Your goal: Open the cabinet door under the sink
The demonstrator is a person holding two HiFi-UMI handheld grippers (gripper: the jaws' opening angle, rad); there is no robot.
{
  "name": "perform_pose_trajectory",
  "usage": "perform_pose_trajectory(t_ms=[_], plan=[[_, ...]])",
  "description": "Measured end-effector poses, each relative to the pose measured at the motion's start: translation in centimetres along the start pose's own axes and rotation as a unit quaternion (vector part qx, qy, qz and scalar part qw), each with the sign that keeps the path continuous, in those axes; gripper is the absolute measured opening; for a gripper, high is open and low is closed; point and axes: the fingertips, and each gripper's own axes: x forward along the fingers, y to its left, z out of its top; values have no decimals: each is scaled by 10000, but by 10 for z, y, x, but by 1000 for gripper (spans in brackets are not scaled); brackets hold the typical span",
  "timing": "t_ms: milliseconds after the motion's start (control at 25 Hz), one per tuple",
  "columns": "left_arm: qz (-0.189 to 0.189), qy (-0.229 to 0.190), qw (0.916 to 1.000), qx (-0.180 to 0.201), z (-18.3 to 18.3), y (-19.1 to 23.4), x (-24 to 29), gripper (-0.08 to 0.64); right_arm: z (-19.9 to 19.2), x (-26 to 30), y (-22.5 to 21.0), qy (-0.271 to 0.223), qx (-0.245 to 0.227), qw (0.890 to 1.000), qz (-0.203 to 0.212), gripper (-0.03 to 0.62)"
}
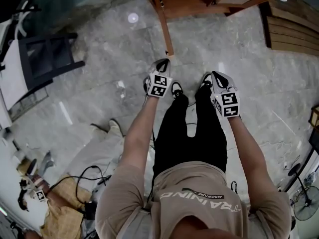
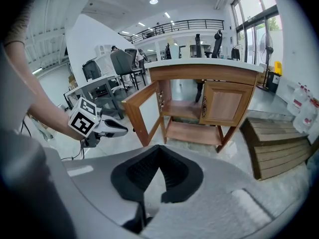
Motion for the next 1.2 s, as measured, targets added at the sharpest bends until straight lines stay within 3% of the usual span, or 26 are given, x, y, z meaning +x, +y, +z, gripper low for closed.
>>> perform_pose_trajectory(t_ms=[440,560,680,880,1200], plan=[[-573,90,9980,255,15,-54,-86,15,48,-61,28,-365,366,9982,-298,2],[-669,-80,9973,285,43,-60,-101,15,51,-75,27,-448,583,9962,-456,2],[-740,-345,9967,-27,75,-81,-132,15,41,-104,34,-386,694,9956,-492,2],[-685,-936,9932,-125,145,-92,-157,15,56,-135,22,-540,293,9965,-565,2],[-262,-865,9951,-401,208,-85,-148,15,85,-152,-39,-770,164,9963,-330,2]])
